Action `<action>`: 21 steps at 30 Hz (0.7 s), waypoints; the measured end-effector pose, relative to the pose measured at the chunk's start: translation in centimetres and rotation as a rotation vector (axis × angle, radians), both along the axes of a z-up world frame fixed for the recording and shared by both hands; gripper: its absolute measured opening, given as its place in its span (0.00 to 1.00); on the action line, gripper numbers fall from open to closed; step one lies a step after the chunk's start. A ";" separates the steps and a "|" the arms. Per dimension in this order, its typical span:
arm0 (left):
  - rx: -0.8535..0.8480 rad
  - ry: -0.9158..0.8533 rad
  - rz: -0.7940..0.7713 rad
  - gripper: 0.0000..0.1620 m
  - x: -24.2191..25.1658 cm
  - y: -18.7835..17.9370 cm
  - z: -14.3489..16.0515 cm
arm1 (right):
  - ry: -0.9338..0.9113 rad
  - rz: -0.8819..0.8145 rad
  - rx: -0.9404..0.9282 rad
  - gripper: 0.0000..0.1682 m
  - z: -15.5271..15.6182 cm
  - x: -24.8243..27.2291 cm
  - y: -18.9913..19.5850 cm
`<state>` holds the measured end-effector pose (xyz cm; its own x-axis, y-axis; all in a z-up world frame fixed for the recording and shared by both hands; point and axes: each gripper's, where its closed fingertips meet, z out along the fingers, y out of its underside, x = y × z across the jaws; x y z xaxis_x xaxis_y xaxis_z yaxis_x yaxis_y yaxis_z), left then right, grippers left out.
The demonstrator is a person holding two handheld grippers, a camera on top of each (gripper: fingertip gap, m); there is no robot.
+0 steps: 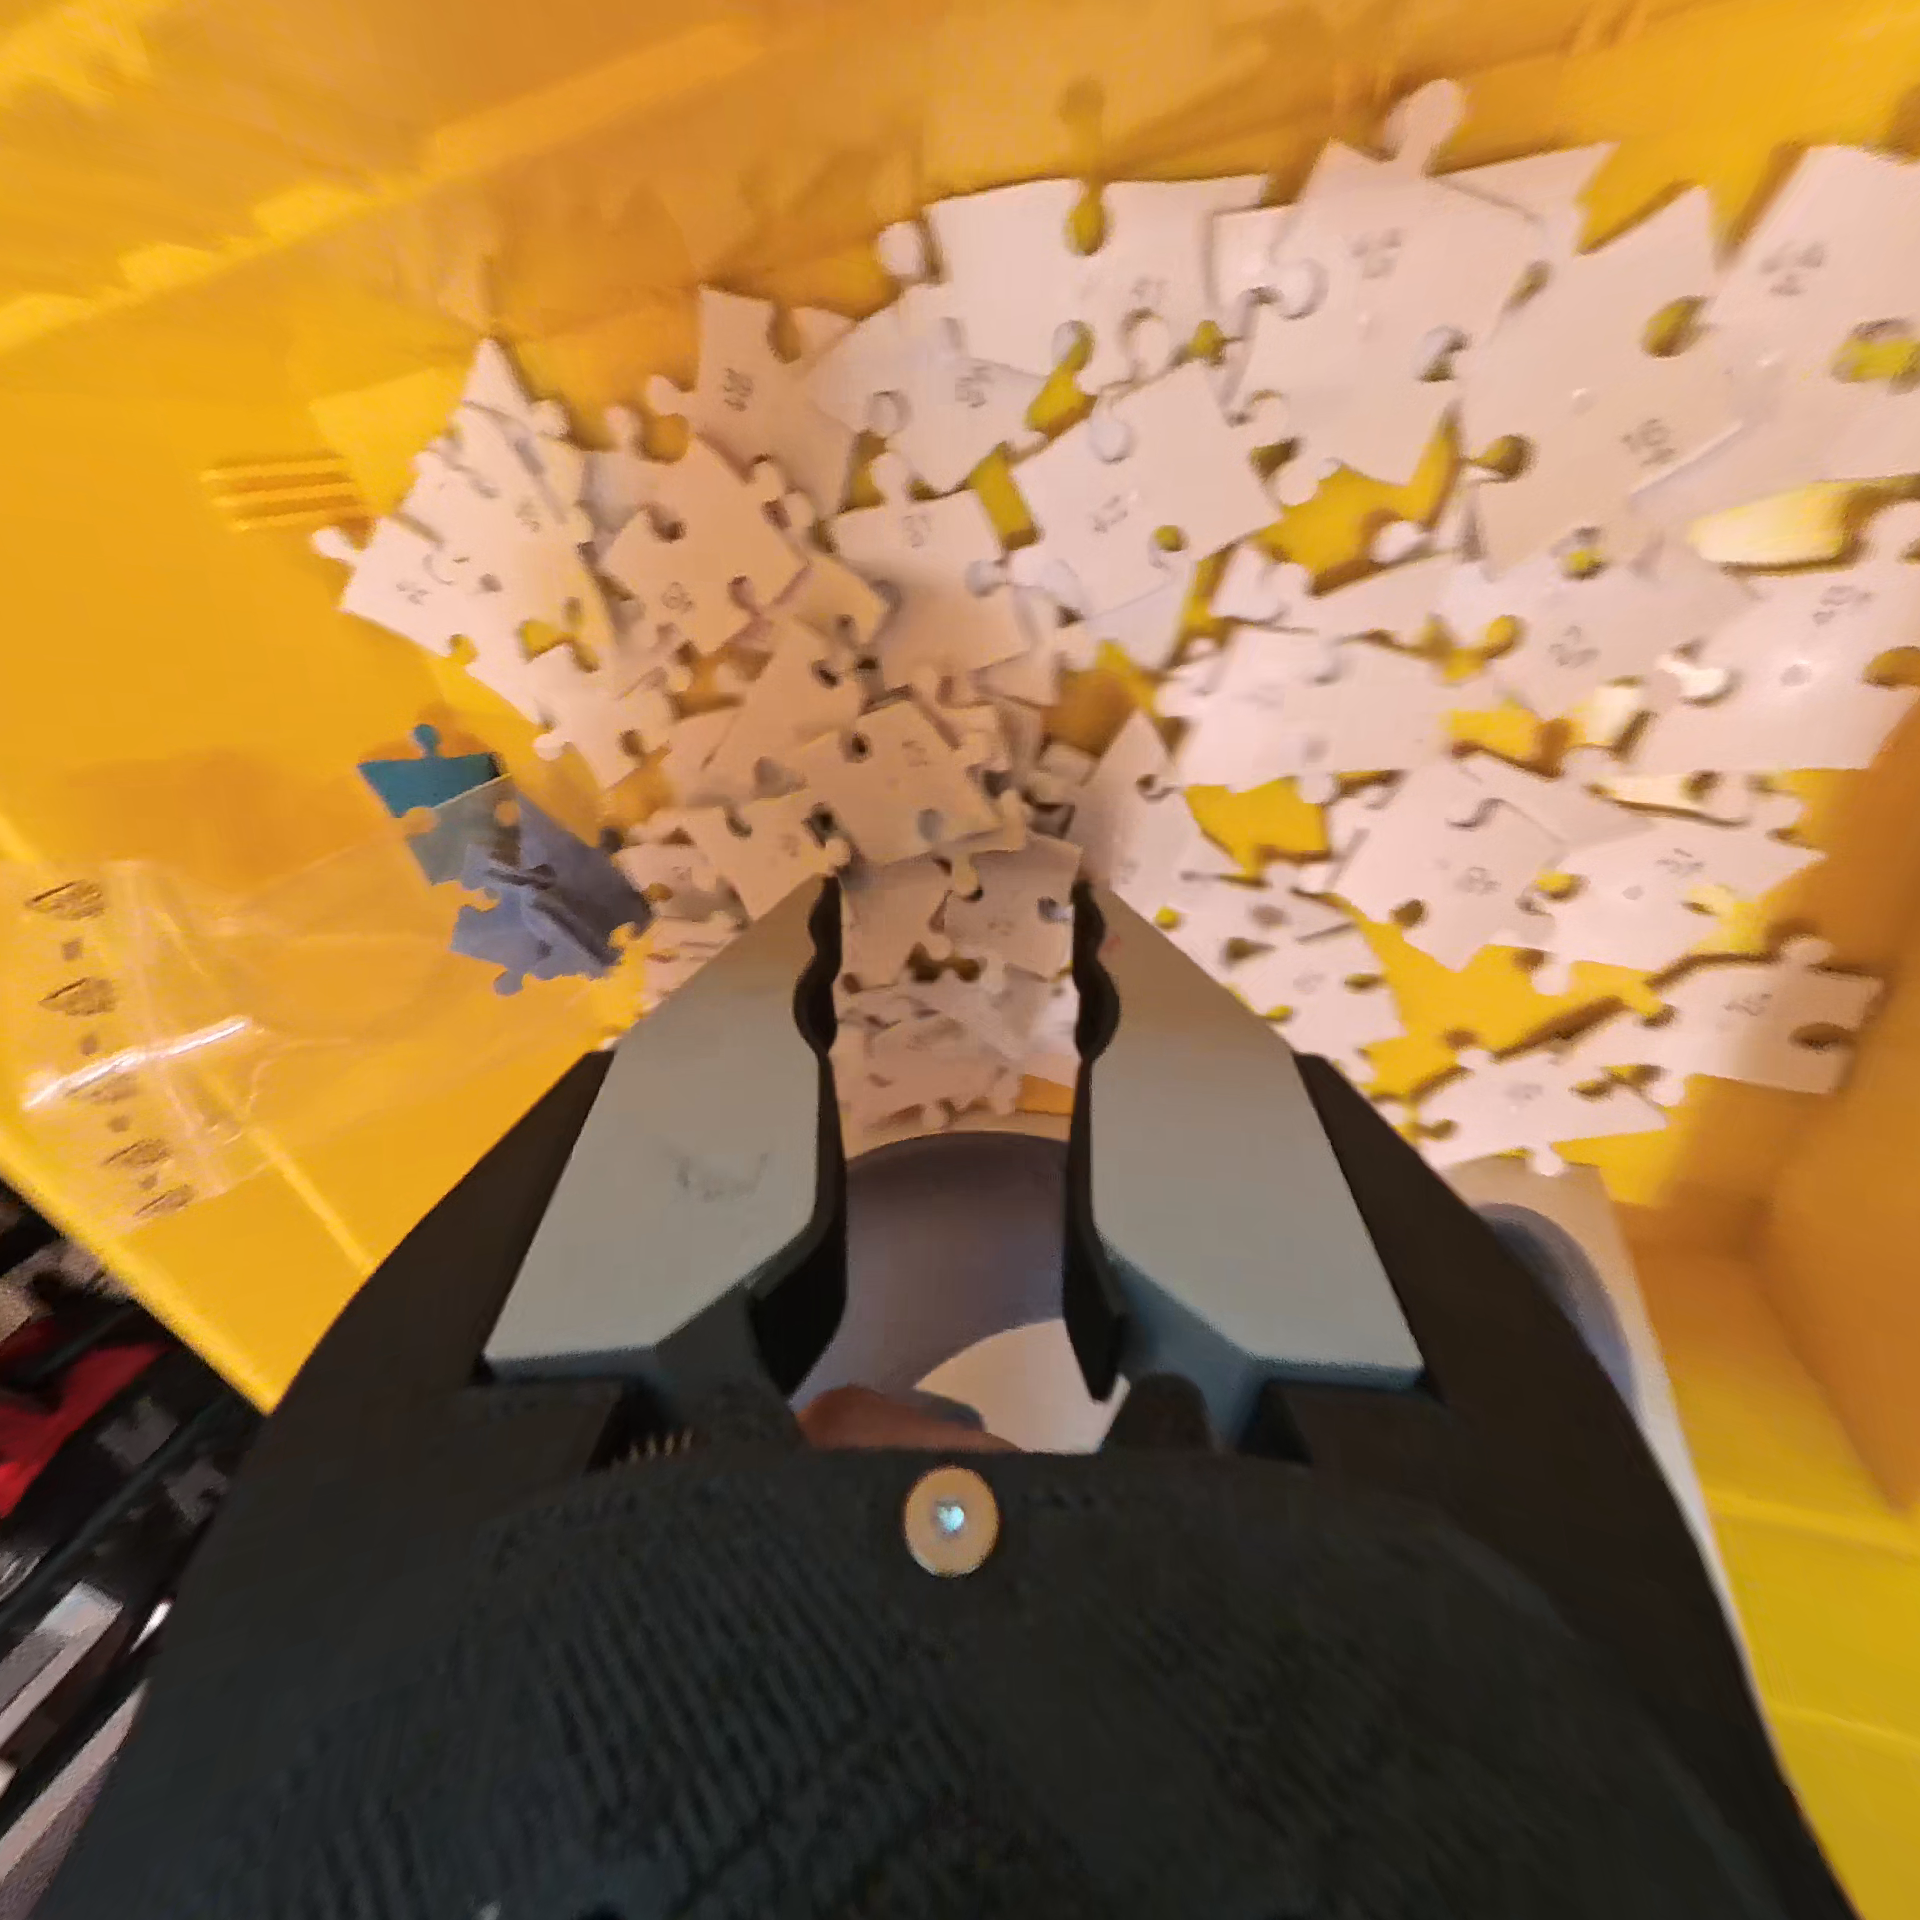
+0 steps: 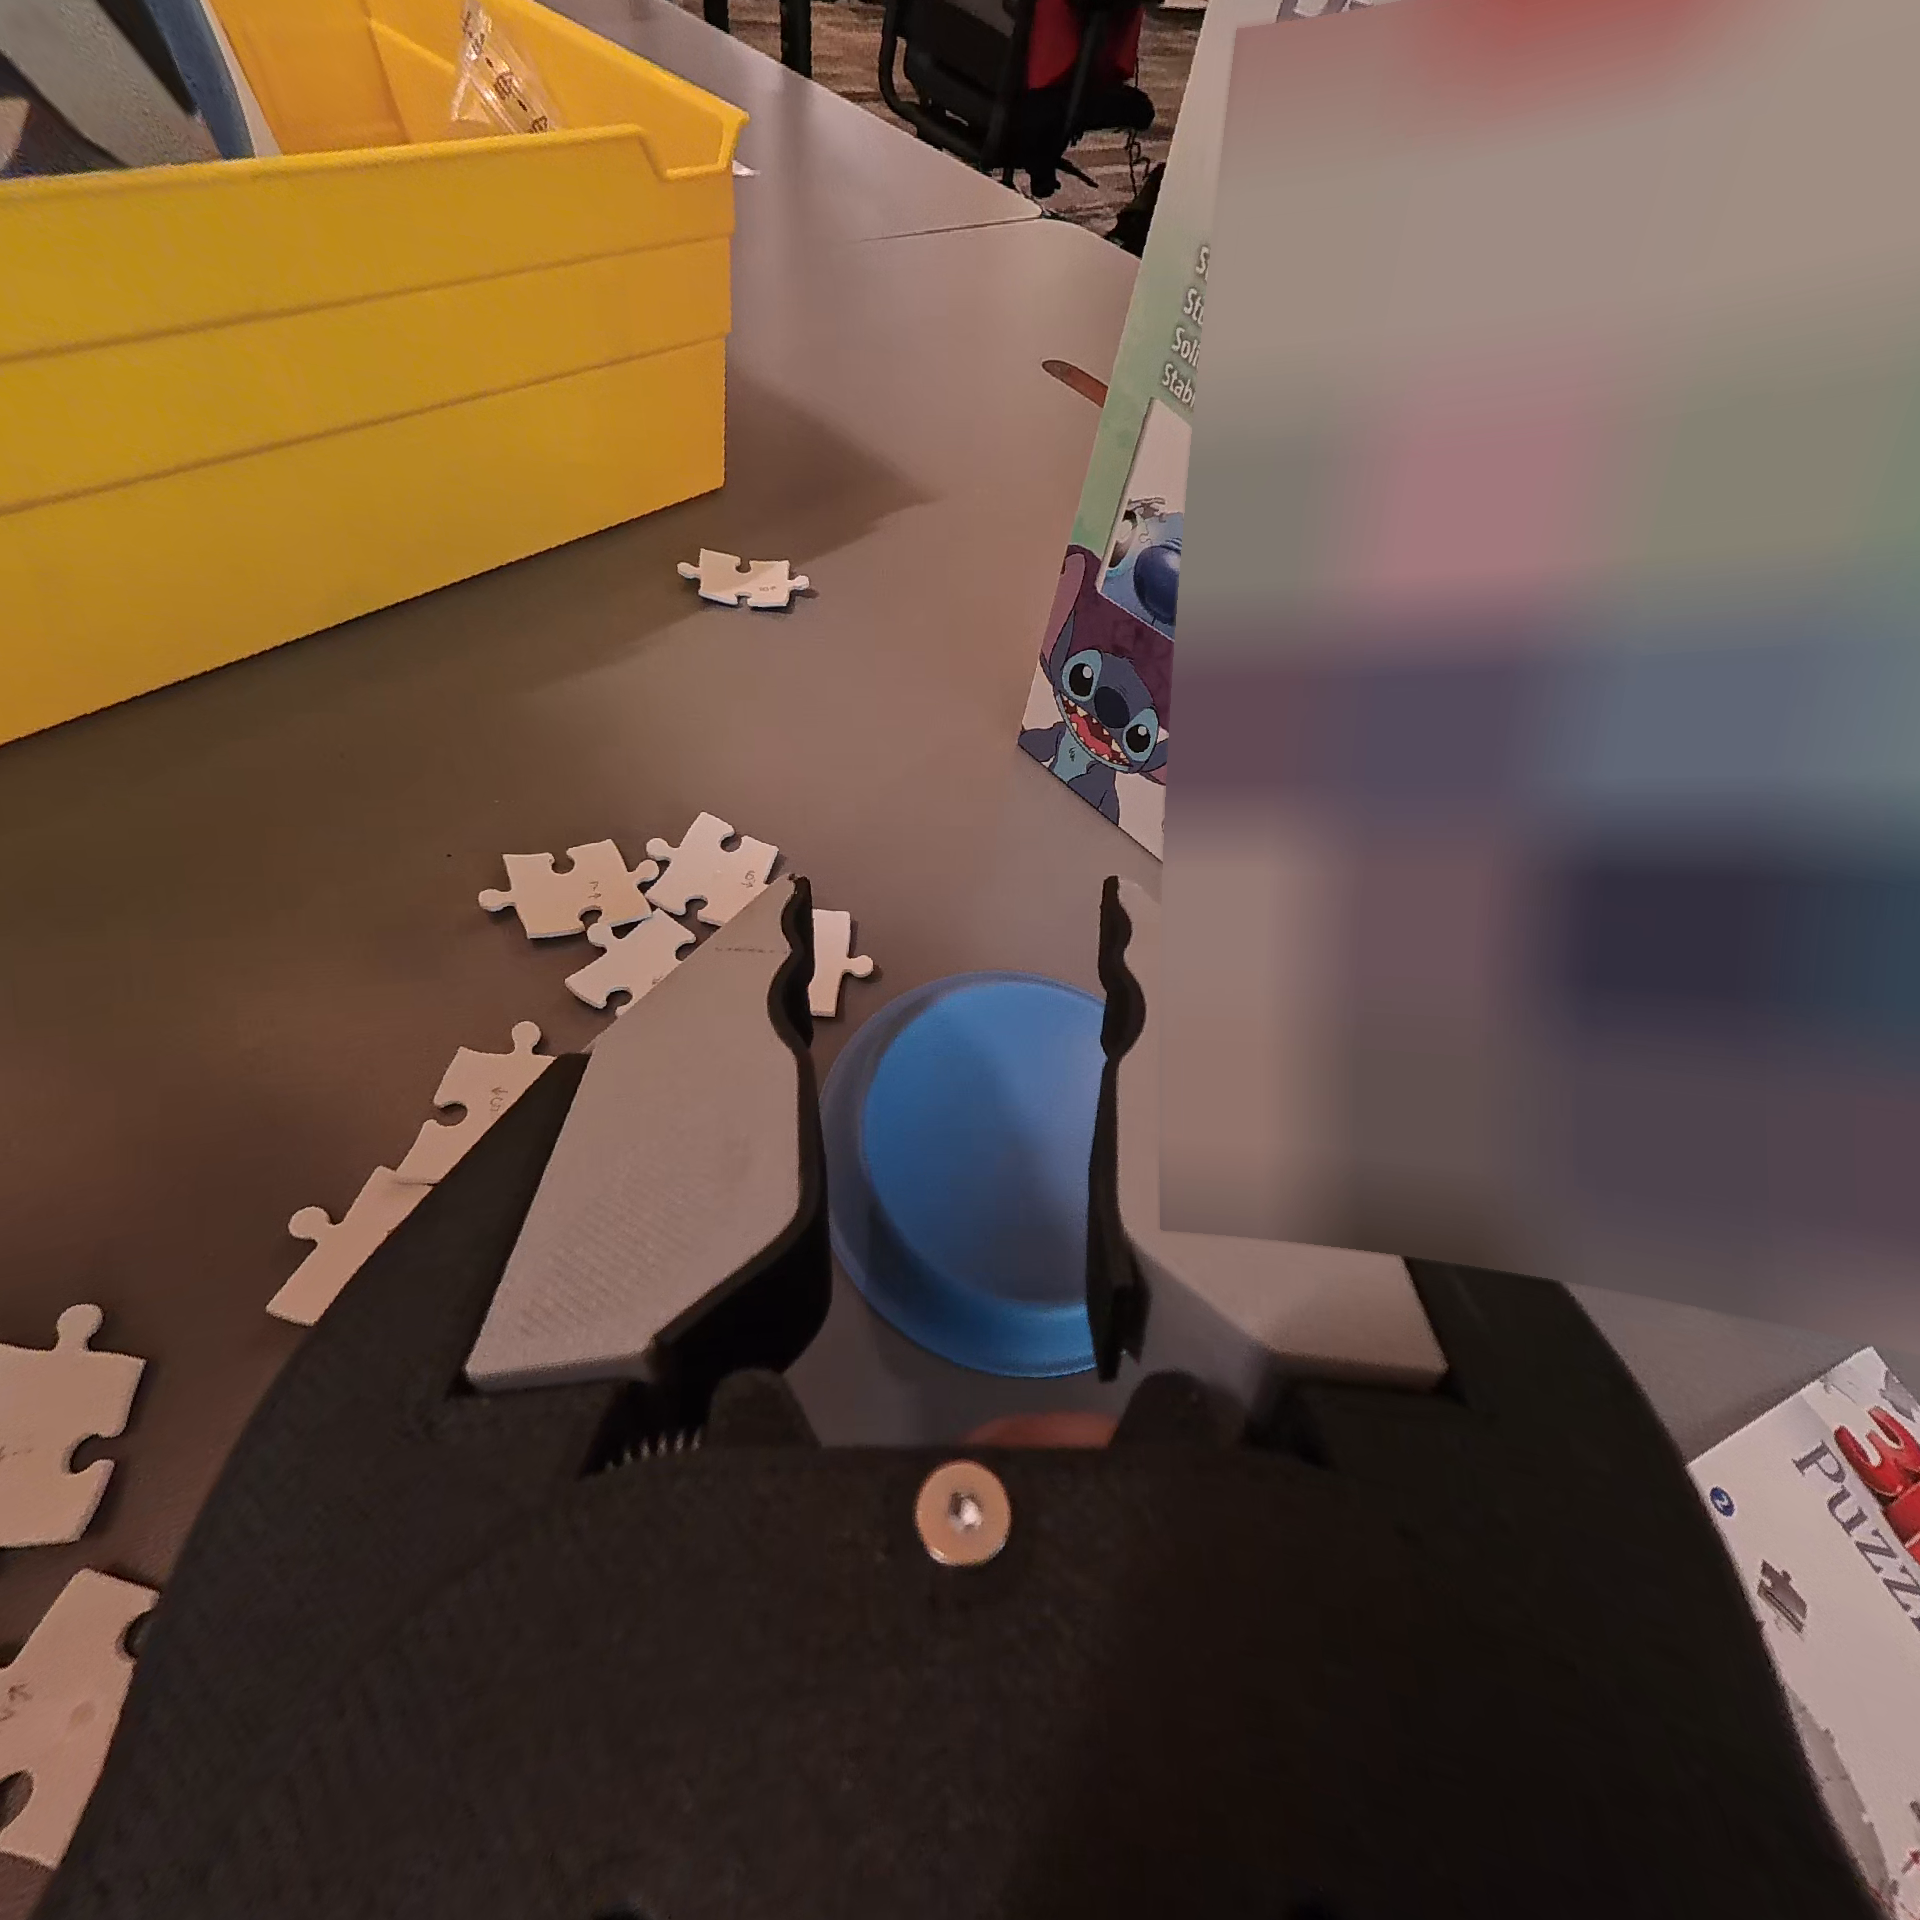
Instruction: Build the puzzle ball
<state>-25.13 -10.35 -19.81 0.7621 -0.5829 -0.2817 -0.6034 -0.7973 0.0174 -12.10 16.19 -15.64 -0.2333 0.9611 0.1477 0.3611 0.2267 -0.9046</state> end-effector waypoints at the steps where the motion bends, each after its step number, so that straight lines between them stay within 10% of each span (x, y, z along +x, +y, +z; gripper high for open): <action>1: 0.021 0.035 0.015 0.23 -0.8 0.3 0.2 | 0.000 0.000 0.000 0.31 0.0 0.0 0.0; 21: 0.078 -0.273 -0.219 0.21 6.8 2.3 -0.3 | -0.003 0.013 0.003 0.31 0.0 0.1 -0.4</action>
<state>-18.30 -8.07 -20.09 0.6749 -0.7254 -0.1355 -0.7341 -0.6411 -0.2240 -12.02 15.83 -15.67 -0.2466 0.9575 0.1495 0.3608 0.2338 -0.9028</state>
